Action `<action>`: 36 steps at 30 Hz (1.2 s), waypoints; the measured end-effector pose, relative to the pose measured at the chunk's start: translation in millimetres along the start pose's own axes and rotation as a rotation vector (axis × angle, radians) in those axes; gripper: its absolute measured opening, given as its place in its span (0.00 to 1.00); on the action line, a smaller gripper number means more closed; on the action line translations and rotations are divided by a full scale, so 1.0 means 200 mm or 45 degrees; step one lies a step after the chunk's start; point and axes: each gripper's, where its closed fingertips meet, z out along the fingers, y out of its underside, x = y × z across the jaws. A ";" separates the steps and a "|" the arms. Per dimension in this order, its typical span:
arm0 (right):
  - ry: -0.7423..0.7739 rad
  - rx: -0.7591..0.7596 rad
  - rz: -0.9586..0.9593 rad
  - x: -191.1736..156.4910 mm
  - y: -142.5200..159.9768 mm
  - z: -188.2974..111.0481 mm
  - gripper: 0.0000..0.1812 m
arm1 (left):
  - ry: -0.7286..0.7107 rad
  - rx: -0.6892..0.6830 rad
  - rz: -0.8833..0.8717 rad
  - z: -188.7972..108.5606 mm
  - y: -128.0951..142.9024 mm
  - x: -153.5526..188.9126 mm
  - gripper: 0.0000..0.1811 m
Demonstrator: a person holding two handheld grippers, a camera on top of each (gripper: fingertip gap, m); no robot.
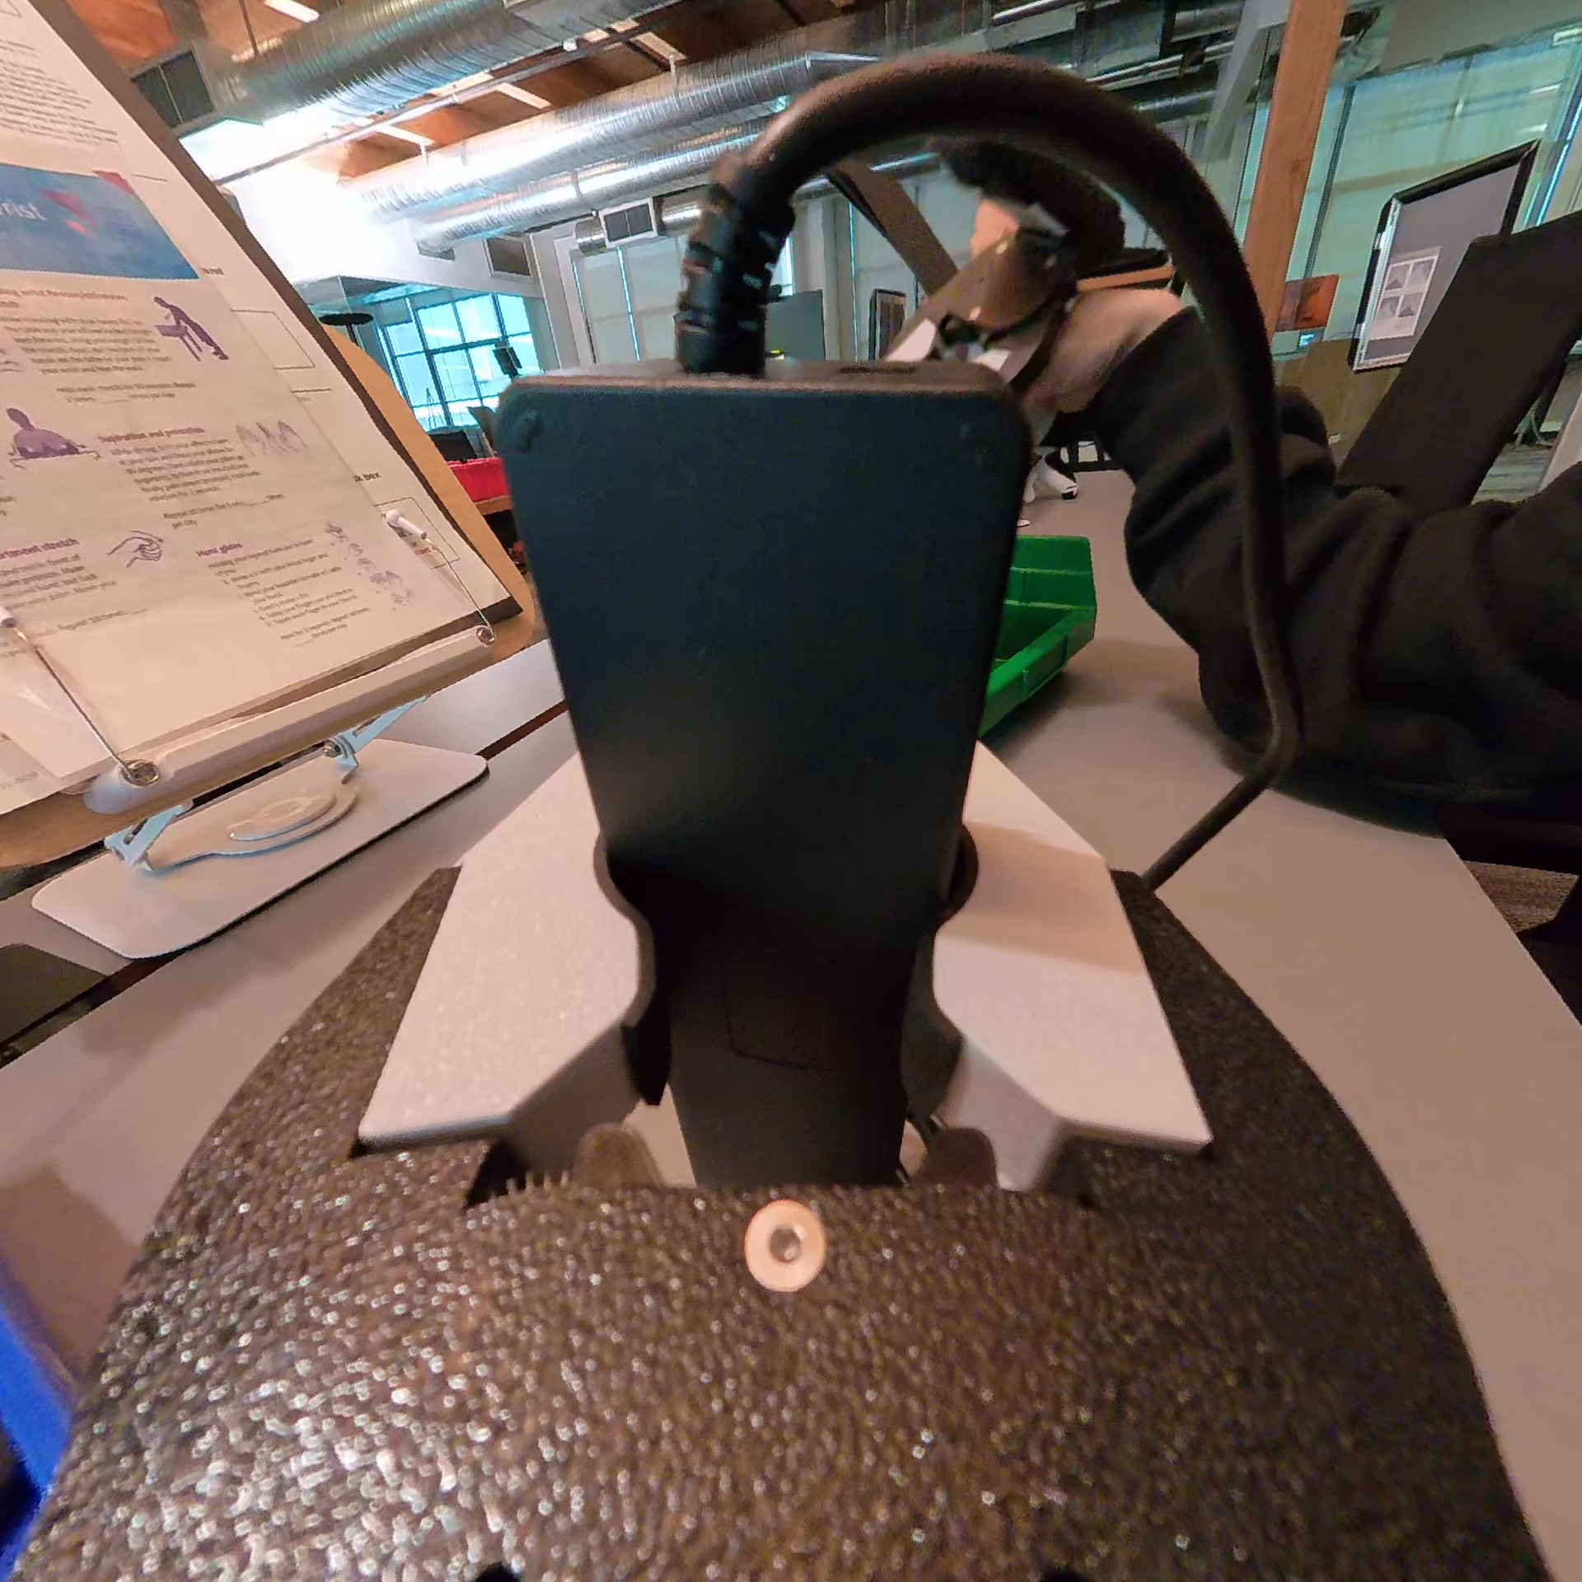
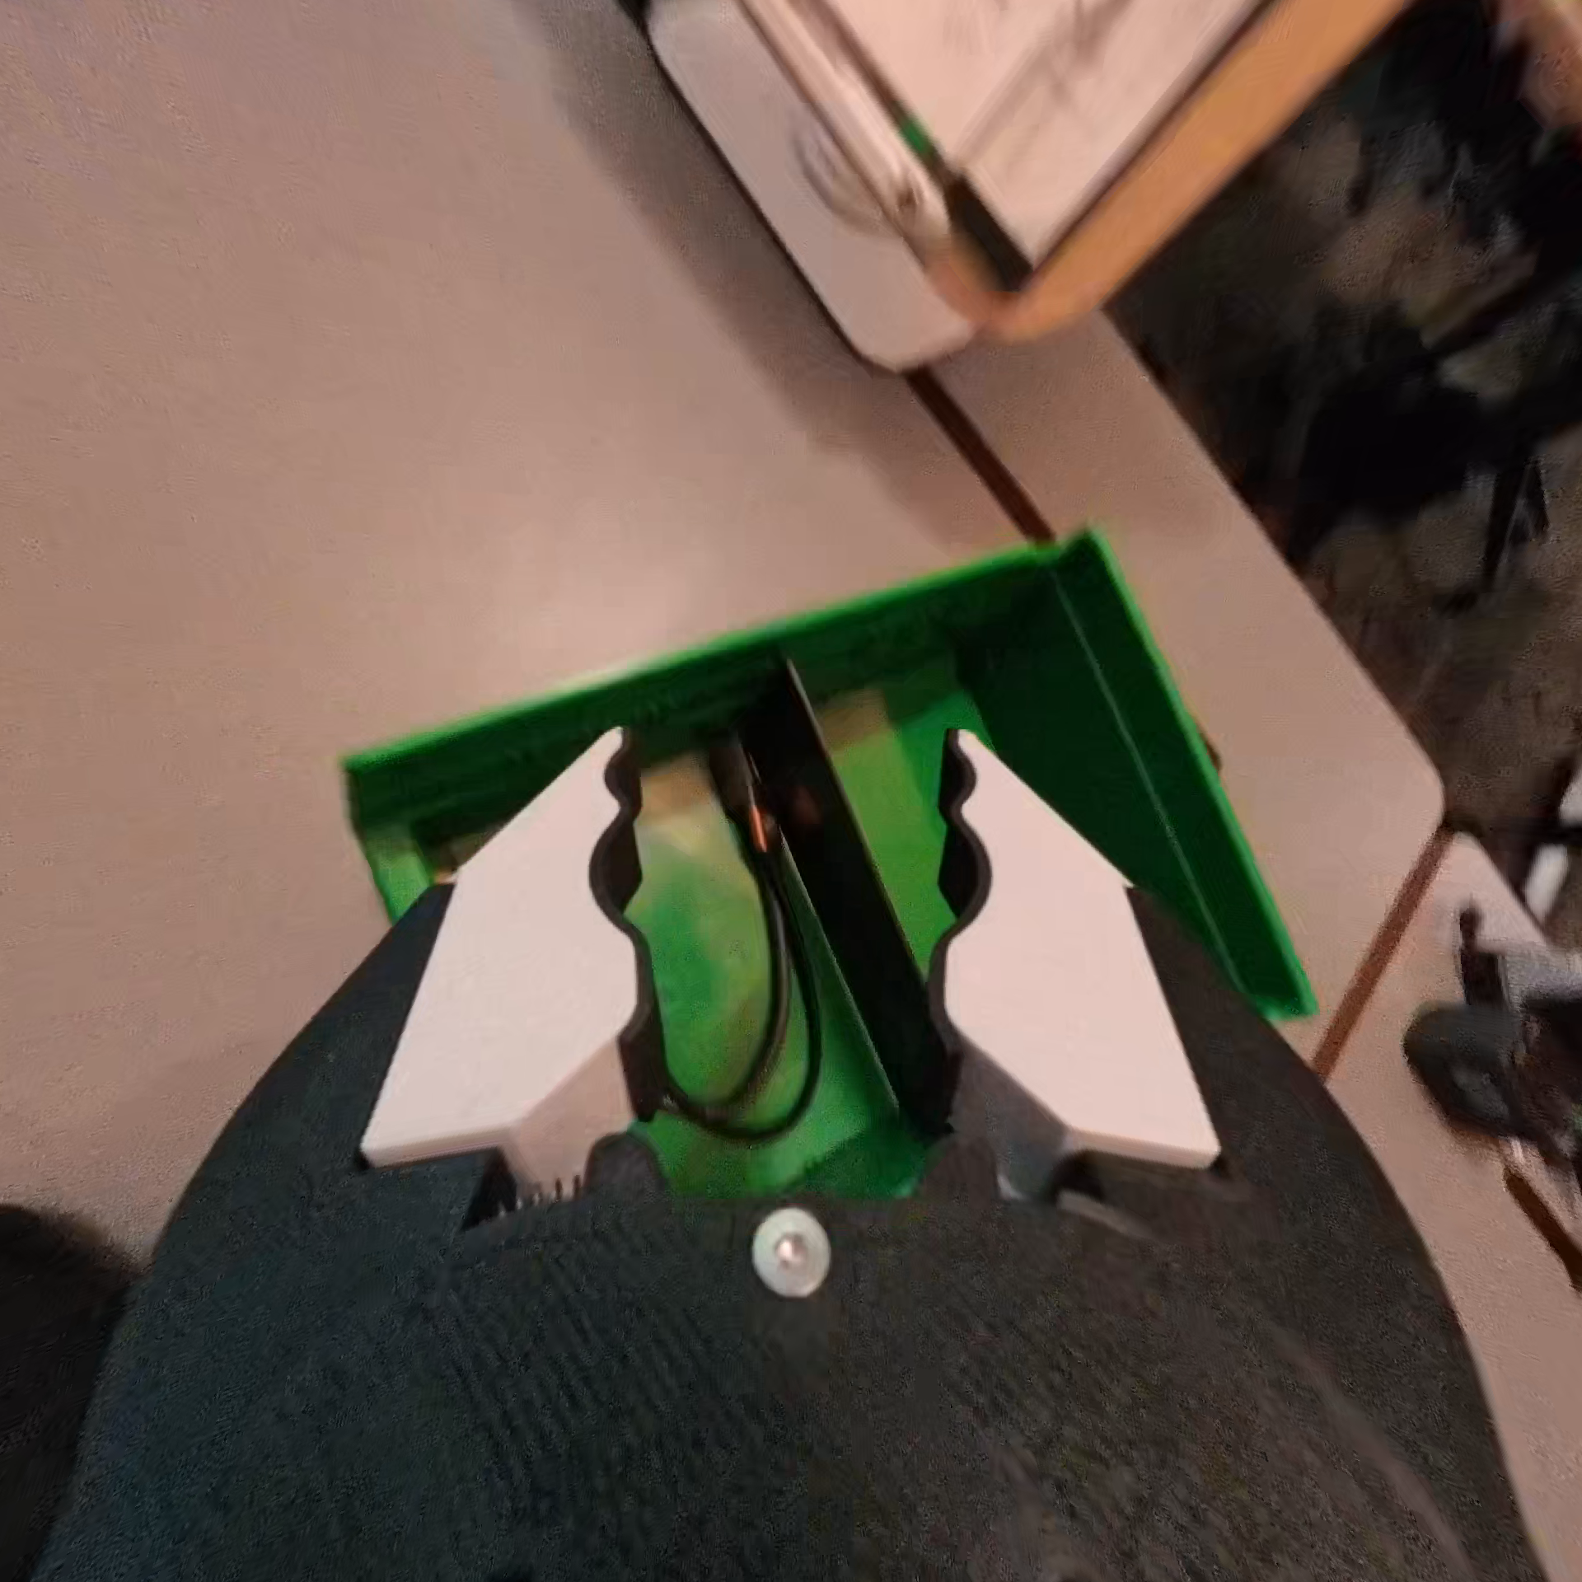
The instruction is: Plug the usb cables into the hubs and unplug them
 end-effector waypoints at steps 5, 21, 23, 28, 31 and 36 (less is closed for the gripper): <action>-0.352 0.653 -0.302 -0.43 -0.56 -0.18 0.36 | 0.009 0.030 -0.009 0.01 -0.02 0.01 0.35; -0.845 0.868 -0.502 -1.53 -1.09 0.19 0.36 | -0.011 -0.103 0.171 0.09 0.04 0.07 0.35; -0.850 0.889 -0.505 -1.54 -1.09 0.19 0.29 | -0.032 -0.109 0.186 0.10 0.04 0.06 0.35; -0.802 0.817 -0.533 -1.58 -1.07 0.28 0.30 | -0.095 -0.143 0.262 0.08 0.07 0.02 0.35; -0.792 0.807 -0.587 -1.57 -1.06 0.27 0.30 | -0.126 -0.121 0.294 0.10 0.06 0.02 0.35; -0.503 0.790 -0.672 -1.31 -1.08 0.19 0.30 | -0.267 -0.139 0.283 0.07 0.08 -0.08 0.51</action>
